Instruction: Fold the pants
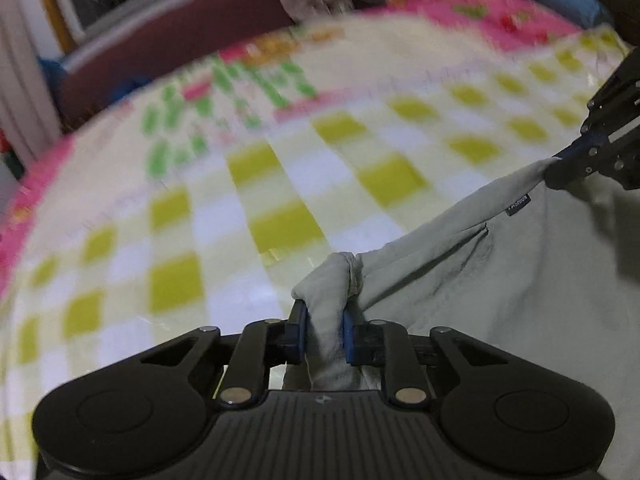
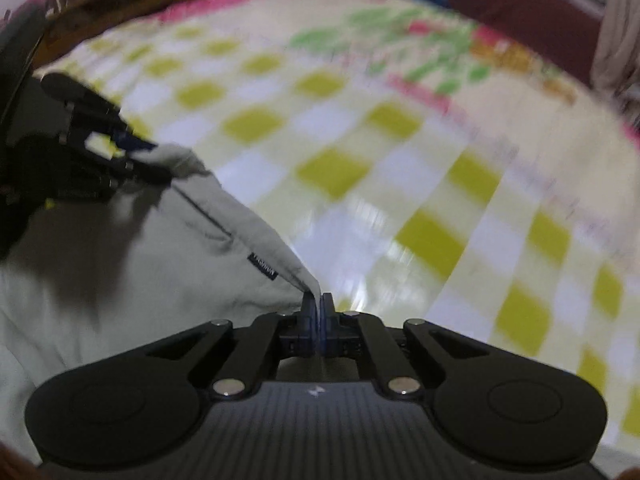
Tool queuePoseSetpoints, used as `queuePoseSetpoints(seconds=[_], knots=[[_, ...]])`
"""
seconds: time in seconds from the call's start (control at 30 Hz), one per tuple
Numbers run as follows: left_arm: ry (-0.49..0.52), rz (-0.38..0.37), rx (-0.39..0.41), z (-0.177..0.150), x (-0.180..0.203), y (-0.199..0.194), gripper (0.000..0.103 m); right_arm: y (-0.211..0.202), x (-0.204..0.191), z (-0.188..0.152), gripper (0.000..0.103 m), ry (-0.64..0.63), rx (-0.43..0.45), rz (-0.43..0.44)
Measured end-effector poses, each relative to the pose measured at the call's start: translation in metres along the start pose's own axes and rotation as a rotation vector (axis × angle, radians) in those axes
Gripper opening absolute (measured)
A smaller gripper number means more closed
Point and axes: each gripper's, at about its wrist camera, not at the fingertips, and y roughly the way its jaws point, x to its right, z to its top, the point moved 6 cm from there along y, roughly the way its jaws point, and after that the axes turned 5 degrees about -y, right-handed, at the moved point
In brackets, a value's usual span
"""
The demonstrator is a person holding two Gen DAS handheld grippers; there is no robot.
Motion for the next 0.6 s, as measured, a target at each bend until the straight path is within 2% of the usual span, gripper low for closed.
queuePoseSetpoints(seconds=[0.13, 0.2, 0.27, 0.33, 0.43, 0.6], knots=[[-0.072, 0.028, 0.172, -0.007, -0.009, -0.074, 0.034, -0.068, -0.026, 0.002, 0.002, -0.014, 0.144, -0.047], [-0.113, 0.039, 0.243, -0.025, -0.010, -0.117, 0.033, -0.105, -0.056, -0.013, 0.002, -0.054, 0.191, -0.077], [-0.130, 0.047, 0.282, -0.050, -0.007, -0.155, 0.032, -0.138, -0.091, -0.034, 0.002, -0.109, 0.225, -0.107], [-0.160, 0.040, 0.289, -0.084, -0.002, -0.187, 0.032, -0.162, -0.126, -0.059, 0.002, -0.133, 0.237, -0.101], [-0.208, 0.030, 0.266, -0.136, 0.005, -0.213, 0.031, -0.168, -0.169, -0.092, 0.002, -0.107, 0.205, -0.044], [-0.304, 0.023, 0.162, -0.202, 0.012, -0.205, 0.027, -0.125, -0.220, -0.139, 0.002, -0.096, 0.070, 0.022]])
